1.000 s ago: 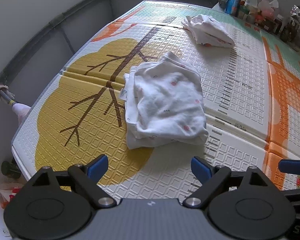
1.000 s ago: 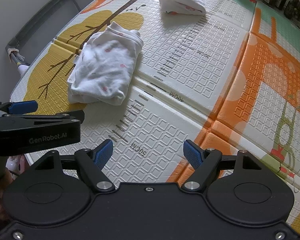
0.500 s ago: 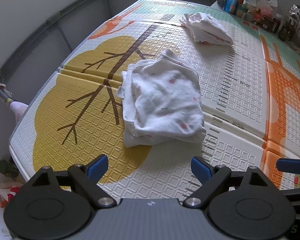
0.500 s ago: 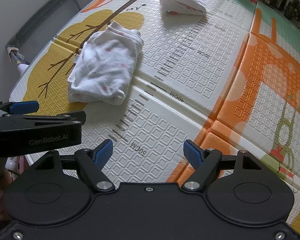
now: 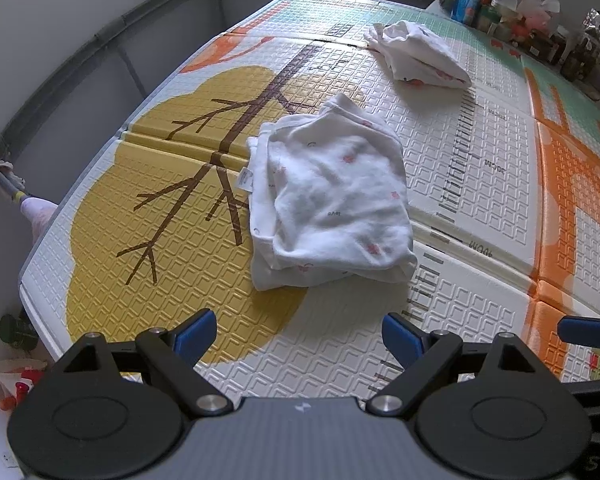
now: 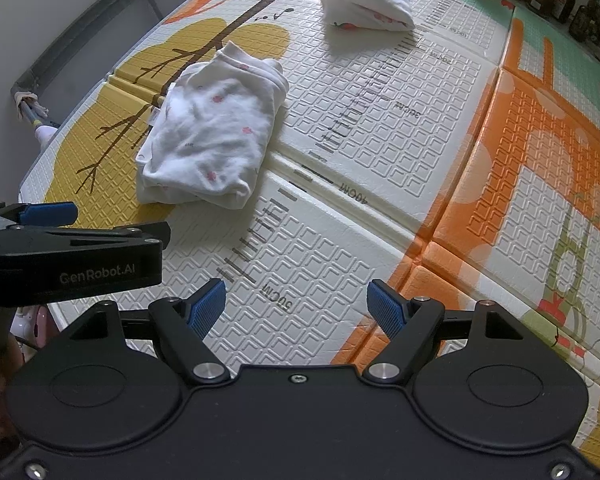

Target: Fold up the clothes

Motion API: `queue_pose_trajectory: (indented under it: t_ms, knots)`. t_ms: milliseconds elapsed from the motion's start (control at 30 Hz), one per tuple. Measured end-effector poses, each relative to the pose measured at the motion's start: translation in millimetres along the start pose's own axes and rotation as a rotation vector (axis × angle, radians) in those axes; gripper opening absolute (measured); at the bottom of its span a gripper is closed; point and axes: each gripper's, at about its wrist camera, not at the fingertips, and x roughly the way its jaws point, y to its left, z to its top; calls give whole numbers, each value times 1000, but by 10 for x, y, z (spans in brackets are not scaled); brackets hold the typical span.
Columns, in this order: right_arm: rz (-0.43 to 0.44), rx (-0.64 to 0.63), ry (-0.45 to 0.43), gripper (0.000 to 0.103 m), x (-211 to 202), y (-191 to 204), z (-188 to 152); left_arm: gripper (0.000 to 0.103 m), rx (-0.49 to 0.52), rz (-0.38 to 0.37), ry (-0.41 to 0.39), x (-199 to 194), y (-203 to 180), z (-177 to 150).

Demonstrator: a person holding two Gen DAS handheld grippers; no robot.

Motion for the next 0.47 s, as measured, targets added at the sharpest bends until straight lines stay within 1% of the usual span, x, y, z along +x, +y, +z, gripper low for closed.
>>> queue_pose_trajectory:
  t_ms: [467]
  knots:
    - [2, -15, 1, 77, -6, 44, 14, 92, 3, 5, 10, 3, 6, -9]
